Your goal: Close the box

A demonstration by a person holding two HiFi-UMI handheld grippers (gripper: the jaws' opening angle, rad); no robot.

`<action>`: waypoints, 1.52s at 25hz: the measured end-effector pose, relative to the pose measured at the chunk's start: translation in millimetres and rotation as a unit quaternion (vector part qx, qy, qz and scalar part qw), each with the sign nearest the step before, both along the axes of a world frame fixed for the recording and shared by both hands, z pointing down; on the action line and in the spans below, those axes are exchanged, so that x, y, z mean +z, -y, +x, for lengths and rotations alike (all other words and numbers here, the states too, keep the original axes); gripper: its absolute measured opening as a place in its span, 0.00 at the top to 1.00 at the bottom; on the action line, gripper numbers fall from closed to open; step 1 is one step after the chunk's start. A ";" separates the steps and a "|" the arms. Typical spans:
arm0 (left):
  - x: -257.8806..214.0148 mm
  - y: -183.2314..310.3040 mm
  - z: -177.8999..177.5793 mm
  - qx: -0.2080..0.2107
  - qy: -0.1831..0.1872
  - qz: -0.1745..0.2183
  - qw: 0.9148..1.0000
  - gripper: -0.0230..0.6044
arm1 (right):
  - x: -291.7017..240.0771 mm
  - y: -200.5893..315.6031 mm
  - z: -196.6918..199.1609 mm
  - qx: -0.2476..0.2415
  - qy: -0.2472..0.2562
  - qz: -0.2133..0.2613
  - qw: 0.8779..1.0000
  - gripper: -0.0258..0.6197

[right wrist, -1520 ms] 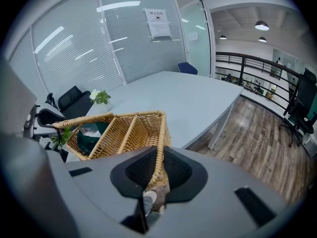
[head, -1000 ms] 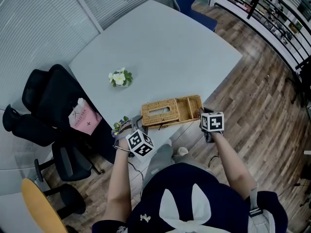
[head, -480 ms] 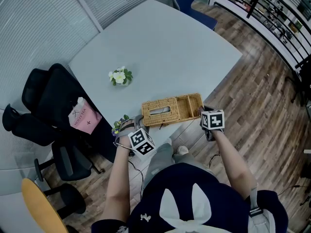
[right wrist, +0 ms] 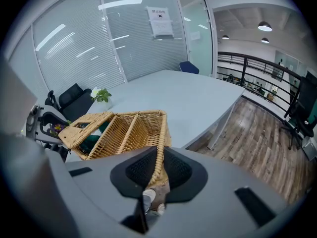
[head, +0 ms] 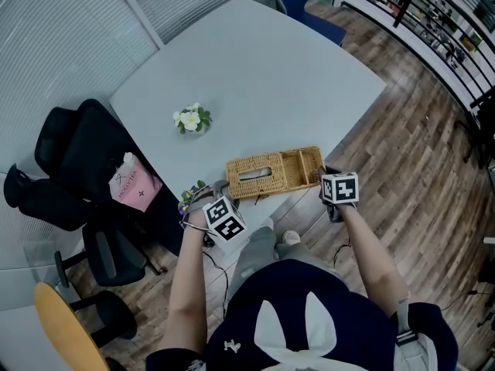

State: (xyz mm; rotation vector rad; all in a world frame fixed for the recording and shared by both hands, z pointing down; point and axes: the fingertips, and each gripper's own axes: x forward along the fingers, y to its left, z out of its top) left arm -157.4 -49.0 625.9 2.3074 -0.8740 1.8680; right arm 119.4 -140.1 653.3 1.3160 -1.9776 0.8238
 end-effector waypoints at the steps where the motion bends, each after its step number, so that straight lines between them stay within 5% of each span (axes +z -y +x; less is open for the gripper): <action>1: 0.3 -0.1 -0.1 0.001 0.002 -0.003 1.000 0.62 | -0.1 0.3 -0.3 0.000 0.000 0.000 1.000 0.88; 23: 0.6 -2.1 4.3 -0.049 -0.084 -0.071 0.993 0.59 | -3.0 1.5 -1.3 -0.029 0.012 -0.007 0.999 0.86; 30: -25.6 8.0 4.0 -0.082 -0.129 -0.033 0.988 0.59 | -29.8 4.0 -0.3 -0.022 0.023 0.034 0.999 0.84; 38: -74.8 18.9 8.3 -0.141 -0.224 0.047 0.963 0.65 | -67.8 -9.2 -23.0 -0.047 0.052 0.083 0.994 0.86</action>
